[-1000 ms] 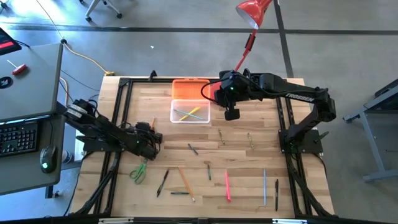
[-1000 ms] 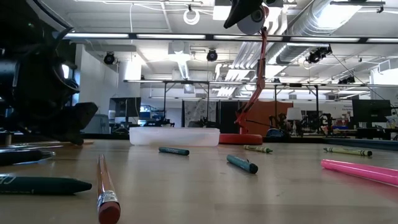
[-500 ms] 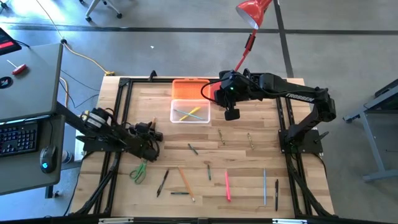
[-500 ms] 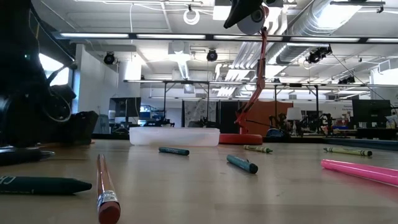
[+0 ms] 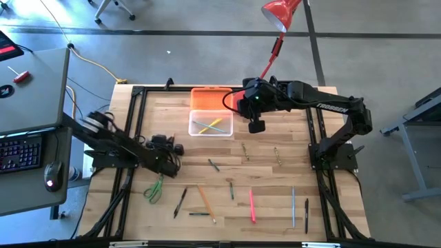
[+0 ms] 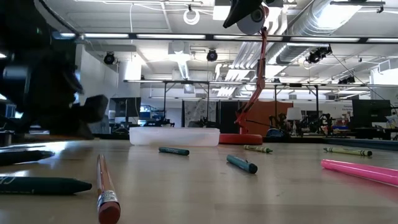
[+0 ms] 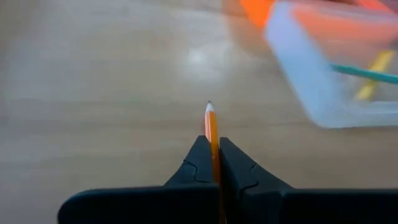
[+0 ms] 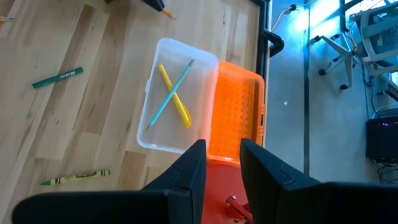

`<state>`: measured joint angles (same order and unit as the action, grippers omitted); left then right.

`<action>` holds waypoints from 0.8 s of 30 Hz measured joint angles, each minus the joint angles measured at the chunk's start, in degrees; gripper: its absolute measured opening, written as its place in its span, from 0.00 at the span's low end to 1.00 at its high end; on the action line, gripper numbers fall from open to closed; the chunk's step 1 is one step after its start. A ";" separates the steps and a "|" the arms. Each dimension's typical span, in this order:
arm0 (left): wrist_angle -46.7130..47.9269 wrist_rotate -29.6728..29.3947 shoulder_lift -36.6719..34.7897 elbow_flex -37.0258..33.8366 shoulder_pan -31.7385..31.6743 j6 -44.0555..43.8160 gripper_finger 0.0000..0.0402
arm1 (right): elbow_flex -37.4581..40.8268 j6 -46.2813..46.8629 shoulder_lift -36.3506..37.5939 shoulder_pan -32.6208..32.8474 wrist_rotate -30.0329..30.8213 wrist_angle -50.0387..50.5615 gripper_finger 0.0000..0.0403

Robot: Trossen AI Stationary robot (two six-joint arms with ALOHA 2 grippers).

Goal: Pick & place school supplies into a supply box
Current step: Put the top orange pencil into the orange supply box

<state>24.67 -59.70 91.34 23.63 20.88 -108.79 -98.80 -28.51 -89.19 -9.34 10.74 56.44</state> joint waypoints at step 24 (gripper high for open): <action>-28.89 41.91 -6.12 19.73 -38.80 93.33 0.06 | 0.82 7.30 0.27 -0.02 0.58 9.24 0.19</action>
<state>-4.22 -17.79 85.22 43.35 -17.92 -15.46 -97.98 -21.20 -88.92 -9.37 11.33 65.68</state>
